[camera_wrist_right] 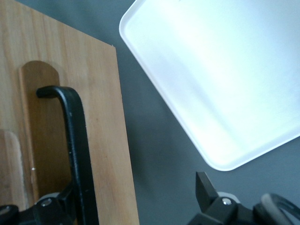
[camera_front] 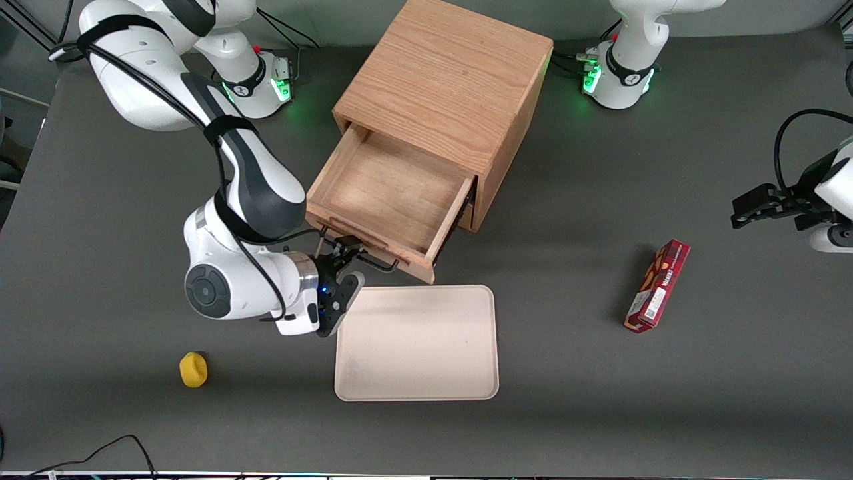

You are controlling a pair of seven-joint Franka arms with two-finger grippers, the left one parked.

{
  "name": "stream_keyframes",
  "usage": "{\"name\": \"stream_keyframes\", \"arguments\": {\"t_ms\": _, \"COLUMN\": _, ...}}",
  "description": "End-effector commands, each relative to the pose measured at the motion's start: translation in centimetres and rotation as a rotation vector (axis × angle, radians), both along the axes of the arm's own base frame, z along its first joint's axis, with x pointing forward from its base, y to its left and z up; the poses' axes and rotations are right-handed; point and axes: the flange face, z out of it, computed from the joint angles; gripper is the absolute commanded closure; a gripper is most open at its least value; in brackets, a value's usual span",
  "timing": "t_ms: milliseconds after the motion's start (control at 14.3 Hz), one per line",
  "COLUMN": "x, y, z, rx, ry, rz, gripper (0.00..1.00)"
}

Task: Open upper drawer
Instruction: 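Pull the upper drawer handle outward from the cabinet with the right gripper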

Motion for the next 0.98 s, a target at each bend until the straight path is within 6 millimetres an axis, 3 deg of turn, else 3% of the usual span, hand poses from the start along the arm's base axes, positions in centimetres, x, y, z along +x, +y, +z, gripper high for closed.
{"name": "stream_keyframes", "arguments": {"t_ms": 0, "x": 1.9, "y": -1.6, "z": 0.6, "rx": 0.003, "ry": -0.059, "rz": 0.053, "gripper": 0.0}}
{"name": "stream_keyframes", "arguments": {"t_ms": 140, "x": 3.0, "y": -2.9, "z": 0.9, "rx": 0.0, "ry": -0.087, "rz": 0.051, "gripper": 0.0}}
{"name": "stream_keyframes", "arguments": {"t_ms": 349, "x": 3.5, "y": -3.1, "z": 1.4, "rx": 0.011, "ry": -0.103, "rz": 0.05, "gripper": 0.0}}
{"name": "stream_keyframes", "arguments": {"t_ms": 488, "x": 3.1, "y": -3.1, "z": 3.5, "rx": 0.01, "ry": -0.114, "rz": 0.053, "gripper": 0.0}}
{"name": "stream_keyframes", "arguments": {"t_ms": 558, "x": 2.8, "y": -3.2, "z": 5.7, "rx": 0.01, "ry": -0.137, "rz": 0.05, "gripper": 0.0}}
{"name": "stream_keyframes", "arguments": {"t_ms": 698, "x": 1.4, "y": -3.6, "z": 13.6, "rx": 0.009, "ry": -0.229, "rz": 0.002, "gripper": 0.0}}
{"name": "stream_keyframes", "arguments": {"t_ms": 907, "x": -1.0, "y": -6.1, "z": 20.4, "rx": -0.054, "ry": -0.189, "rz": -0.191, "gripper": 0.0}}
